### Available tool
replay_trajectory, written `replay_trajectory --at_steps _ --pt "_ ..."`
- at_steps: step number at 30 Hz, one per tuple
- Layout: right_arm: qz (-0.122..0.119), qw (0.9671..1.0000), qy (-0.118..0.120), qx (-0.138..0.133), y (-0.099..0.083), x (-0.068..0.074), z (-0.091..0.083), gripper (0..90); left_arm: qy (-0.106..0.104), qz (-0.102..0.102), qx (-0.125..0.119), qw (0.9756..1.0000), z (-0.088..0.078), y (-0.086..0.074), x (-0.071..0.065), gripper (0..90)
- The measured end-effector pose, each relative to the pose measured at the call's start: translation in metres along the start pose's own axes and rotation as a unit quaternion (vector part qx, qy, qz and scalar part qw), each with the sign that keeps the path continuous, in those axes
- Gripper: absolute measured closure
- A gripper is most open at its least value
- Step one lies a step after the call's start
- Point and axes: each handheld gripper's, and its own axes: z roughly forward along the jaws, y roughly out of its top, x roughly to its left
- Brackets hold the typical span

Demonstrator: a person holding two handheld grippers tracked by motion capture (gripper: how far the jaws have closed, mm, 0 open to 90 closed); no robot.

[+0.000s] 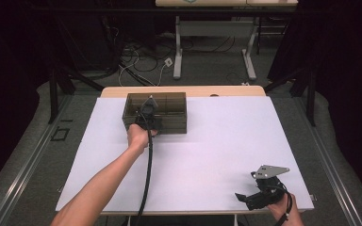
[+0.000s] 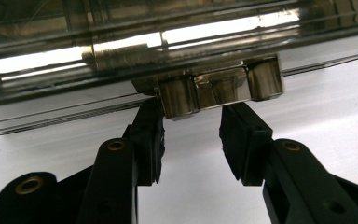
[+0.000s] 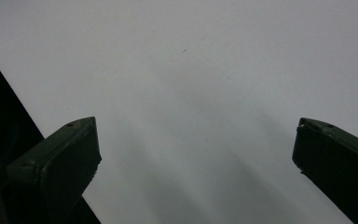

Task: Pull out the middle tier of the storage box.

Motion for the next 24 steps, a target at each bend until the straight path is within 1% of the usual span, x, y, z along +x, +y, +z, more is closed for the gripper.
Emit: replay_trajectory --at_steps 2,5,10,13,14,15,16,17,18,19,20,21,22,24 --pt "0.003 1.0 0.001 0.001 -0.0002 0.0001 0.0003 0.1 -0.002 -0.003 -0.002 1.0 -0.0002 0.0002 -0.0001 59.2" --pt "0.004 1.0 0.001 0.001 -0.0003 0.0005 0.0002 0.1 -0.007 -0.009 -0.002 0.9999 -0.0011 0.001 -0.0002 56.2" --pt "0.003 1.0 -0.001 -0.001 -0.0005 0.0001 0.0018 1.1 -0.011 -0.018 0.002 0.9998 -0.0002 0.0023 0.0013 57.1" --pt "0.001 1.0 0.002 -0.001 -0.0004 -0.0003 0.0023 1.0 -0.01 -0.013 0.006 0.9998 -0.0003 0.0028 0.0015 57.7" --pt "0.0 1.0 0.003 0.004 -0.0002 -0.0005 0.0017 1.0 -0.006 -0.009 0.011 0.9999 -0.0001 0.0027 0.001 57.9" --pt "0.001 1.0 0.003 0.002 -0.0002 -0.0002 0.0018 1.0 0.006 -0.009 0.009 0.9999 0.0002 0.0018 0.0015 62.2" --pt "0.002 1.0 0.002 0.0 -0.0005 0.0 0.0019 1.0 0.002 -0.015 0.007 0.9999 0.0003 0.0011 0.0046 71.5" --pt "0.001 1.0 0.0 0.0 -0.0005 -0.0002 0.0018 1.0 -0.005 -0.015 0.008 0.9998 0.0 0.0009 0.0066 73.3" --pt "0.001 1.0 0.001 0.0 -0.0006 -0.0002 0.0018 1.0 -0.005 -0.015 0.008 0.9998 0.0 0.0009 0.0066 72.2" --pt "0.002 1.0 0.003 0.0 -0.0006 -0.0003 0.0022 1.0 -0.016 -0.012 0.008 0.9998 -0.0004 0.0008 0.0079 63.5" --pt "0.001 1.0 0.003 0.001 -0.0007 -0.0007 0.0023 1.0 -0.021 -0.014 0.011 0.9996 -0.0007 -0.0004 0.0056 60.5" --pt "0.008 1.0 0.005 0.002 -0.0007 -0.0001 0.0024 1.0 -0.022 -0.012 0.01 0.9996 -0.0011 -0.0008 0.0052 57.3" --pt "0.005 0.9999 0.004 0.008 -0.0004 -0.0005 0.0017 1.0 -0.018 -0.015 0.004 0.9997 -0.0018 -0.0013 0.0041 56.2" --pt "0.005 0.9999 0.004 0.009 -0.0005 -0.0002 0.0017 1.0 -0.011 -0.019 -0.009 0.9997 -0.0038 -0.0019 0.0017 53.9"
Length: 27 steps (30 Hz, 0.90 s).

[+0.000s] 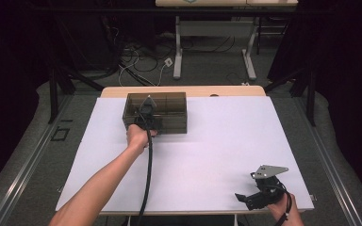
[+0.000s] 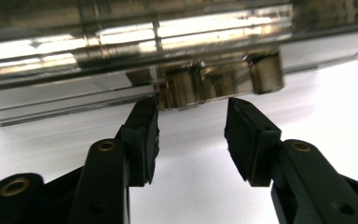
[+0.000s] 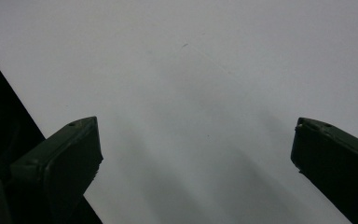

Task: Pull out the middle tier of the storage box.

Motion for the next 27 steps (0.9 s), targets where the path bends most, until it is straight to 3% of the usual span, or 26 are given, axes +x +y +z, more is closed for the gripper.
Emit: replay_trajectory --at_steps 6,9,20,24,26,27 --pt "0.002 1.0 0.001 0.001 -0.0002 0.0002 0.0001 1.0 0.013 -0.005 -0.008 0.9999 0.0056 -0.0013 -0.0042 52.8" --pt "-0.002 1.0 0.001 0.001 0.0 -0.0005 0.0004 1.0 0.013 -0.009 -0.007 0.9999 0.0079 -0.0007 -0.0048 57.2" --pt "0.006 1.0 0.002 0.007 -0.0005 0.0003 0.0013 1.0 0.011 -0.014 -0.008 0.9998 0.0072 -0.0005 -0.0045 57.2" --pt "0.006 0.9999 0.003 0.009 -0.0006 -0.0003 0.002 1.1 0.005 -0.011 0.005 0.9999 0.0068 0.0026 -0.0026 57.8" --pt "0.004 0.9999 0.002 0.011 -0.0006 -0.0002 0.0025 1.1 0.014 -0.004 0.016 0.9998 0.0069 0.0037 -0.0034 58.1" --pt "0.004 0.9999 0.001 0.012 -0.0007 -0.0003 0.0027 1.1 0.017 -0.015 0.011 0.9997 0.0063 0.0025 0.0013 75.0"
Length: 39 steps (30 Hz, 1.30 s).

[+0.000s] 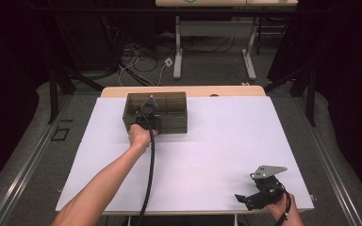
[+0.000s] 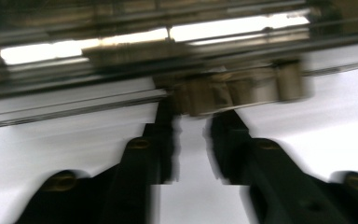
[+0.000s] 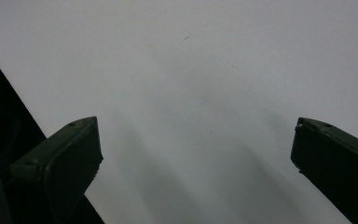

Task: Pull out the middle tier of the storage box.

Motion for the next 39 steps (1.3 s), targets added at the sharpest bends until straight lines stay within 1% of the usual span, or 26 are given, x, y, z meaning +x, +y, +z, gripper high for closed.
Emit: replay_trajectory --at_steps 1,2,3,4,5,6,8,10,11,12,15,17,18,20,21,24,25,26,27,28,29,30,33,34,36,39 --pt "0.002 1.0 0.002 -0.004 0.0 0.0 0.001 1.1 0.0 0.0 0.0 1.0 0.0 0.0 0.0 75.6" --pt "0.002 1.0 0.002 -0.004 0.0 0.0 0.001 1.1 -0.005 0.005 0.0 1.0 -0.001 0.0 0.001 75.6" --pt "0.001 1.0 0.007 -0.006 -0.001 -0.001 0.001 1.1 -0.015 0.009 0.006 0.9998 -0.003 0.0 0.001 65.7" --pt "0.001 1.0 0.007 -0.006 -0.001 -0.001 0.001 1.1 -0.015 0.009 0.006 0.9998 -0.003 0.0 0.001 58.9" --pt "0.004 1.0 0.005 -0.006 -0.001 -0.001 0.002 1.1 -0.014 0.005 0.003 0.9999 -0.005 -0.001 0.001 57.1" --pt "-0.001 1.0 0.006 -0.005 -0.001 -0.001 0.002 1.1 -0.011 0.004 0.001 0.9999 -0.006 0.0 0.0 56.2" --pt "-0.001 1.0 0.003 -0.002 0.0 -0.001 0.002 1.1 -0.014 -0.006 0.003 0.9999 -0.007 0.0 0.0 53.6" --pt "-0.002 1.0 0.003 -0.002 0.0 -0.001 0.002 1.1 -0.011 -0.001 0.005 0.9999 -0.006 0.001 0.001 52.2" --pt "-0.002 1.0 0.004 0.001 0.0 -0.001 0.001 1.1 -0.011 -0.007 0.007 0.9999 -0.005 0.002 -0.001 52.2" --pt "-0.001 1.0 0.005 0.006 0.0 -0.001 0.001 1.1 -0.01 -0.007 0.008 0.9999 -0.004 0.002 -0.001 52.1" --pt "0.001 1.0 0.003 0.004 -0.001 -0.001 0.002 1.1 -0.008 0.002 0.002 1.0 -0.005 0.004 -0.006 51.6" --pt "-0.002 1.0 0.006 0.007 0.0 -0.001 0.001 1.1 -0.012 -0.003 0.001 0.9999 -0.006 0.005 -0.009 51.5" --pt "-0.001 1.0 0.006 0.007 0.0 -0.001 0.001 1.1 -0.009 0.002 0.005 0.9999 -0.006 0.006 -0.009 51.2" --pt "-0.001 1.0 0.006 0.006 0.0 -0.001 0.001 1.1 -0.008 -0.001 0.006 0.9999 -0.006 0.006 -0.008 51.9" --pt "0.001 1.0 0.004 0.003 -0.001 -0.001 0.001 1.1 -0.007 -0.004 0.01 0.9999 -0.005 0.007 -0.008 52.6" --pt "-0.002 0.9999 0.008 0.007 0.0 -0.001 0.002 1.3 -0.014 -0.014 0.018 0.9996 -0.006 0.01 -0.006 53.4" --pt "0.007 0.9999 0.007 0.007 -0.001 0.0 0.002 1.3 -0.014 -0.014 0.018 0.9996 -0.006 0.01 -0.006 53.4" --pt "0.005 0.9999 0.006 0.008 -0.001 0.0 0.002 1.3 -0.018 -0.024 0.024 0.9993 -0.007 0.012 -0.005 53.8" --pt "0.006 0.9999 0.006 0.008 0.0 0.0 0.001 1.4 -0.018 -0.02 0.027 0.9993 -0.007 0.013 -0.004 53.9" --pt "0.007 1.0 0.005 0.004 -0.001 0.001 0.002 1.4 -0.02 -0.027 0.029 0.999 -0.007 0.014 -0.004 54.1" --pt "0.003 0.9999 0.006 0.012 0.0 0.0 0.001 1.4 -0.02 -0.027 0.029 0.999 -0.007 0.014 -0.004 54.9" --pt "0.005 1.0 0.005 0.005 -0.001 0.0 0.003 1.4 -0.019 -0.025 0.031 0.999 -0.006 0.015 -0.005 55.9" --pt "0.003 0.9999 0.007 0.009 -0.001 0.0 0.003 1.5 -0.017 -0.019 0.034 0.9991 -0.006 0.015 -0.006 56.4" --pt "0.004 0.9999 0.007 0.006 -0.001 0.0 0.003 1.5 -0.019 -0.021 0.034 0.999 -0.006 0.015 -0.005 56.5" --pt "0.007 0.9998 0.01 0.013 -0.001 0.0 0.003 1.5 -0.018 -0.02 0.032 0.9991 -0.006 0.014 -0.005 56.6" --pt "0.007 0.9998 0.01 0.014 -0.001 0.0 0.004 1.6 -0.018 -0.019 0.031 0.9992 -0.006 0.013 -0.005 56.7"
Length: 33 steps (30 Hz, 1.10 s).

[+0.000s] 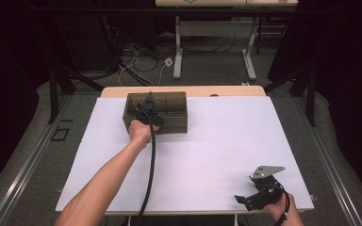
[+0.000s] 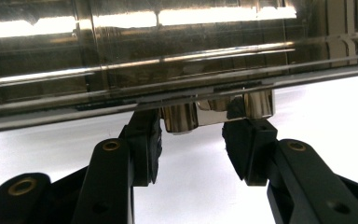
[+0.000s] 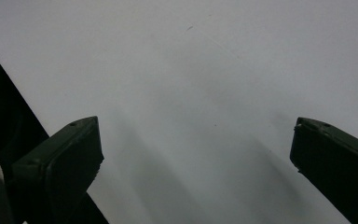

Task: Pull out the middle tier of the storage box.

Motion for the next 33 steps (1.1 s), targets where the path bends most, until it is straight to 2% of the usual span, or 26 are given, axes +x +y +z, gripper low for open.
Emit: replay_trajectory --at_steps 1,4,5,7,9,11,15,16,20,21,22,23,27,29,30,31,33 --pt "-0.001 1.0 0.002 0.005 0.0 0.0 0.0 1.6 -0.001 -0.001 0.0 1.0 0.0 0.0 0.0 56.7" --pt "0.0 1.0 0.005 -0.006 -0.001 0.0 0.001 1.5 -0.002 -0.002 -0.003 1.0 0.0 -0.001 0.0 56.8" --pt "-0.001 1.0 0.004 -0.003 0.0 0.0 0.001 1.5 0.002 0.005 -0.001 1.0 0.0 -0.003 -0.001 56.7" --pt "-0.001 1.0 0.003 0.007 0.0 -0.001 0.0 1.5 0.002 0.004 -0.001 1.0 -0.001 -0.004 -0.001 56.7" --pt "0.004 1.0 0.002 0.005 -0.001 0.0 0.001 1.5 0.0 0.003 -0.003 1.0 -0.001 -0.006 -0.001 56.7" --pt "-0.002 1.0 0.003 0.005 0.0 -0.001 0.001 1.5 0.001 0.008 -0.003 1.0 -0.002 -0.009 -0.001 56.7" --pt "0.004 1.0 0.002 0.006 -0.001 -0.001 0.001 1.5 0.001 0.011 -0.002 0.9999 -0.003 -0.013 -0.001 56.7" --pt "0.005 1.0 0.001 0.002 -0.001 -0.001 0.001 1.5 0.002 0.022 0.0 0.9998 -0.004 -0.015 0.0 56.6" --pt "0.003 1.0 0.0 0.007 -0.001 0.0 0.001 1.4 -0.005 0.022 -0.004 0.9997 -0.004 -0.017 0.0 53.8" --pt "0.003 1.0 0.001 0.007 -0.001 0.0 0.001 1.5 -0.001 0.037 -0.007 0.9993 -0.003 -0.019 0.002 48.6" --pt "0.003 1.0 0.001 0.007 -0.001 0.0 0.001 1.5 -0.001 0.037 -0.007 0.9993 -0.003 -0.019 0.002 45.0" --pt "0.002 1.0 0.001 0.007 -0.001 0.0 0.001 1.4 -0.001 0.052 -0.008 0.9986 -0.003 -0.02 0.003 41.6" --pt "-0.003 1.0 0.003 0.008 0.0 -0.001 0.001 1.4 0.006 0.097 -0.027 0.9949 -0.003 -0.029 0.009 32.3" --pt "-0.001 1.0 0.004 0.008 -0.001 -0.001 0.001 1.5 0.0 0.103 -0.029 0.9943 -0.002 -0.031 0.011 27.7" --pt "-0.001 0.9999 0.003 0.011 -0.001 0.0 0.0 1.5 0.005 0.127 -0.034 0.9913 -0.002 -0.034 0.013 26.2" --pt "-0.002 0.9999 0.003 0.01 -0.001 -0.001 0.001 1.4 0.001 0.132 -0.037 0.9906 -0.002 -0.035 0.014 25.9" --pt "0.0 1.0 0.001 0.007 0.0 0.0 0.001 1.4 0.0 0.153 -0.045 0.9872 -0.003 -0.038 0.016 23.8"
